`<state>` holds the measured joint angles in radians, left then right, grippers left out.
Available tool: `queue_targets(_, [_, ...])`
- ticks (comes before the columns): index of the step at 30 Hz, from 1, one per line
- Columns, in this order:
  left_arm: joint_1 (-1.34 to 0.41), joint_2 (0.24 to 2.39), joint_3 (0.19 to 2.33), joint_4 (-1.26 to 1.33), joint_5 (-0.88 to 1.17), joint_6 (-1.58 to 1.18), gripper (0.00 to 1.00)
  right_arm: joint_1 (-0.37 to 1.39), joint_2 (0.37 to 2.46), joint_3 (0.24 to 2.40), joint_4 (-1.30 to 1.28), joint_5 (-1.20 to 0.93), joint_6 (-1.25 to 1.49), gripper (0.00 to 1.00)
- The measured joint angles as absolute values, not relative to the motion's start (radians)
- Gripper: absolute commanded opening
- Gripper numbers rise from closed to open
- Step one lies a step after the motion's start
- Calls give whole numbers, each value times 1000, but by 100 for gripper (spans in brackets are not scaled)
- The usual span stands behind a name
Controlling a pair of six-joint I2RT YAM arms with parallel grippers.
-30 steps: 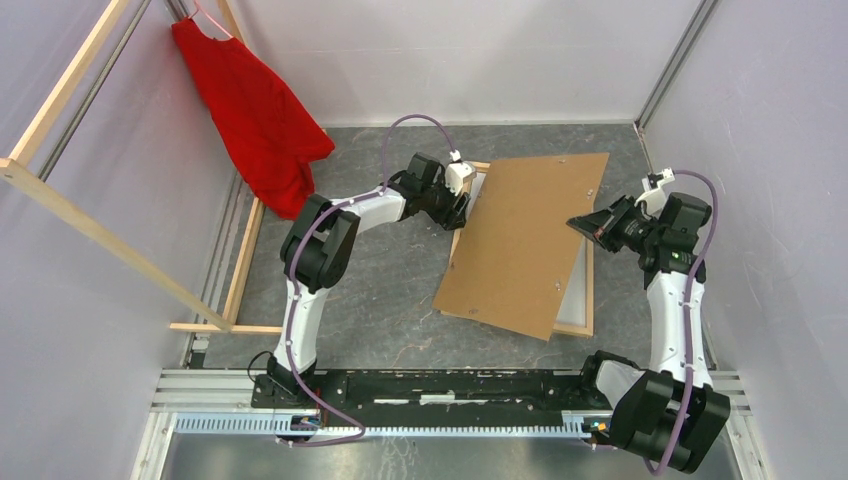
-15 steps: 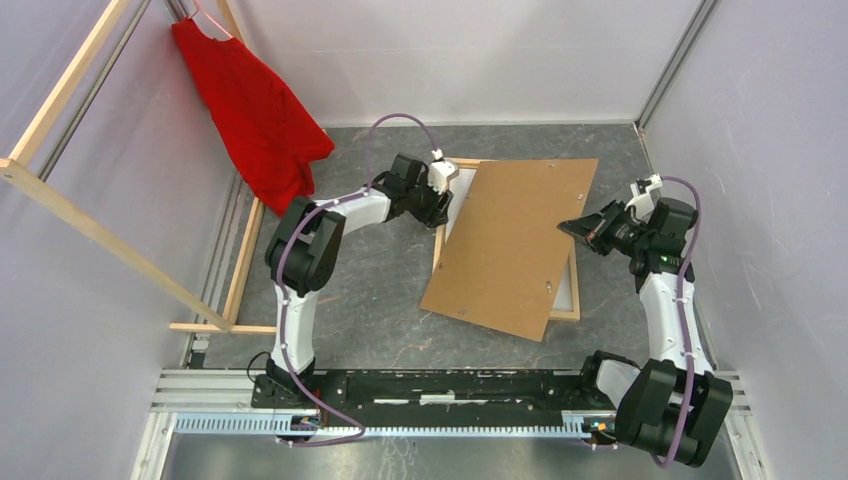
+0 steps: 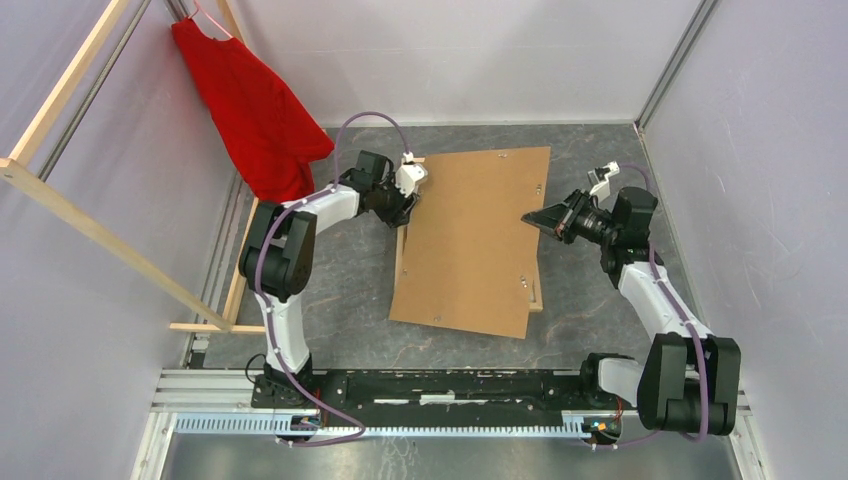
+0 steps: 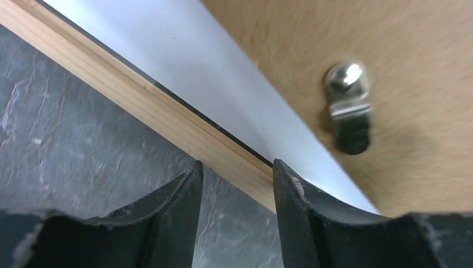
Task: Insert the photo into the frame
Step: Move the photo frame to the center of the board.
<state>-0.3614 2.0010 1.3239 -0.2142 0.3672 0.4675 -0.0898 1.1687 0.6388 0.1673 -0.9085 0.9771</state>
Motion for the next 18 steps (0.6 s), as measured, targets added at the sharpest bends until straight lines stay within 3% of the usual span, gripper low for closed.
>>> queue_targets(9, [-281,1947,1279,-310,385,628,57,-72,1225,637,264,-929,1026,0])
queue_targets(18, [-253,1905,1276,-388,412,669,93,-53,1363,638,361,-944,1058,0])
